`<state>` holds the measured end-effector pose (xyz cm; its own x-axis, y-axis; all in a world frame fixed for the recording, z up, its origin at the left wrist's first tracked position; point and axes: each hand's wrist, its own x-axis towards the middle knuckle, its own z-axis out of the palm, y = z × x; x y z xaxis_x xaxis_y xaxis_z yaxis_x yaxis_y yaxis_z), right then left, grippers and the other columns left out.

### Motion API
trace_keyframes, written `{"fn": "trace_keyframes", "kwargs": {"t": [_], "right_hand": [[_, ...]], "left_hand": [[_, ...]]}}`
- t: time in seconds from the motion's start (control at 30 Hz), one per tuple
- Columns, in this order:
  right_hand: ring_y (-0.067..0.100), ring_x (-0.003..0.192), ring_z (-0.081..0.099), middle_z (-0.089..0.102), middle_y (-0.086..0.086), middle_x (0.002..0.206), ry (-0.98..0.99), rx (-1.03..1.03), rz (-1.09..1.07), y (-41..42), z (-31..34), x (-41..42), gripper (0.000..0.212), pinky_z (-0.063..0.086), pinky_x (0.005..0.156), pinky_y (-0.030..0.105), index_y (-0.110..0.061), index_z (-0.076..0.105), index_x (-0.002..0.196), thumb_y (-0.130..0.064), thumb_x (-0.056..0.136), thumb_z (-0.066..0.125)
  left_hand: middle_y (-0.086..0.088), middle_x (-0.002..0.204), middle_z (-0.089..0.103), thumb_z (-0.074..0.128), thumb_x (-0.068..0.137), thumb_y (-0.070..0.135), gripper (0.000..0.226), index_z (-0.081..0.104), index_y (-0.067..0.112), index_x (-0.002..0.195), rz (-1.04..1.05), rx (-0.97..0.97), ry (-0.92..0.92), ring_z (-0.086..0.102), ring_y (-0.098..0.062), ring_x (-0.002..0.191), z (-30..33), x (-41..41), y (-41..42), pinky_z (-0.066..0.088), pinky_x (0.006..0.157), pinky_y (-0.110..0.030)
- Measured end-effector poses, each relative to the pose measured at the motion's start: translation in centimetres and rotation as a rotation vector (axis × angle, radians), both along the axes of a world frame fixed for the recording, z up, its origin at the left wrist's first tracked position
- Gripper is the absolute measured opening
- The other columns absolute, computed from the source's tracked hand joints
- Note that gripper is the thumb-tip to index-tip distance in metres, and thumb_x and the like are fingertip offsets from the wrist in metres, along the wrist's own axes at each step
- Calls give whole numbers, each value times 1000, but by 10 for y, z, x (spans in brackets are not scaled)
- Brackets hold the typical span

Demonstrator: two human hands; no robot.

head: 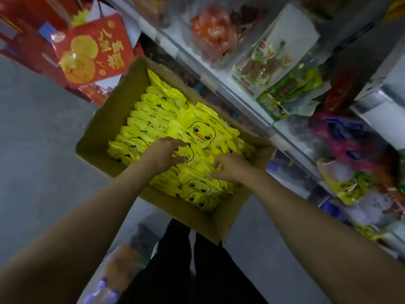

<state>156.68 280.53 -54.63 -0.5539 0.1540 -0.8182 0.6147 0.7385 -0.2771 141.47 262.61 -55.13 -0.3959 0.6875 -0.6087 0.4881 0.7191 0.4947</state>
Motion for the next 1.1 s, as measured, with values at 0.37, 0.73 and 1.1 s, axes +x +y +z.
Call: {"fn": "trace_keyframes", "kwargs": {"t": [0.37, 0.73, 1.1], "right_hand": [[22, 114, 51, 52, 3, 123, 137, 152, -160, -23, -50, 46, 44, 43, 84, 33, -17, 61, 114, -42, 81, 76], [29, 82, 56, 54, -1, 81, 263, -7, -423, -14, -28, 45, 19, 37, 63, 34, -22, 46, 91, -30, 94, 63], [12, 75, 50, 57, -3, 88, 688, -15, -885, 21, 88, 63, 22, 37, 71, 28, -11, 56, 108, -31, 99, 56]], "left_hand": [[-6, 108, 61, 87, 66, 33, 64, 47, 17, 113, 128, -108, -225, 59, -27, 96, -80, 63, -4, 49, 76, -39], [-11, 108, 69, 81, 76, 28, 30, 74, 13, 102, 161, 5, -218, 62, -29, 101, -56, 66, -13, 48, 84, -36], [-12, 95, 63, 65, 91, 29, 15, 56, 19, 97, 308, 321, -172, 55, -29, 81, 68, 68, -4, 42, 71, -34]]}}
